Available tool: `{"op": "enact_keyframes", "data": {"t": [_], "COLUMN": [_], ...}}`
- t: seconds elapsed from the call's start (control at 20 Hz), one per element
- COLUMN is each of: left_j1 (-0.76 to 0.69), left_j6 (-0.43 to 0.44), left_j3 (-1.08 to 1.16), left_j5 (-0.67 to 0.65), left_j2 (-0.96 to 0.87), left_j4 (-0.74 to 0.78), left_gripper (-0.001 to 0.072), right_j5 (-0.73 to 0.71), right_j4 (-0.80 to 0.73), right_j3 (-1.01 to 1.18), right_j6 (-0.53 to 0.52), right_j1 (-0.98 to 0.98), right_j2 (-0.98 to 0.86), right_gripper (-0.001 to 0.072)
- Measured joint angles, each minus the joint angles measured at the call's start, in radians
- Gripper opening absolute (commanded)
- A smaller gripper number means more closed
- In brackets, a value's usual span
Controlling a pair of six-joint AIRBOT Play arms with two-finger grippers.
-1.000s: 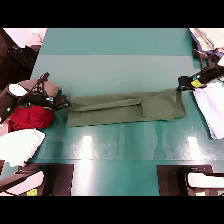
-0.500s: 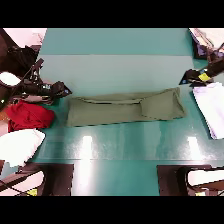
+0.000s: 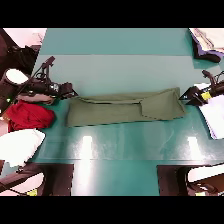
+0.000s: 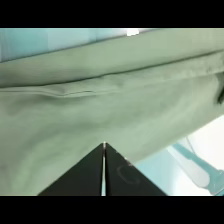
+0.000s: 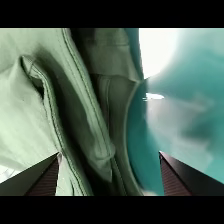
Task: Fold the shirts.
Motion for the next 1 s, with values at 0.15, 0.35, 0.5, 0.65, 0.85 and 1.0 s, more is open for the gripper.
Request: {"op": "enact_keyframes", "data": {"t": [0.15, 0.35, 0.5, 0.65, 0.85, 1.0], "left_j1": [-0.039, -0.057, -0.062, -0.064, -0.107, -0.195], "left_j6": [-0.001, -0.011, -0.024, -0.042, -0.048, -0.045], "left_j3": [0.000, 0.000, 0.000, 0.001, 0.035, 0.124], "left_j5": [0.004, 0.008, 0.001, -0.005, 0.012, 0.044], "left_j2": [-0.001, -0.001, -0.002, -0.018, -0.092, -0.198], "left_j4": [0.001, 0.000, 0.000, -0.013, -0.063, -0.080], "left_gripper": [0.0026, 0.0026, 0.0025, 0.0025, 0.0025, 0.0025], "right_j5": [0.006, 0.014, -0.003, 0.003, 0.036, 0.048], "right_j4": [0.060, 0.090, 0.070, 0.070, 0.079, 0.087], "right_j3": [-0.018, -0.026, -0.031, -0.031, -0.031, -0.031], "right_j6": [-0.056, -0.086, -0.106, -0.130, -0.137, -0.097], "right_j1": [0.000, 0.030, 0.060, 0.075, 0.088, 0.119], "right_j2": [-0.030, -0.059, -0.072, -0.068, 0.002, 0.103], "right_gripper": [0.0707, 0.0500, 0.0069, 0.0017, 0.0017, 0.0016]}}
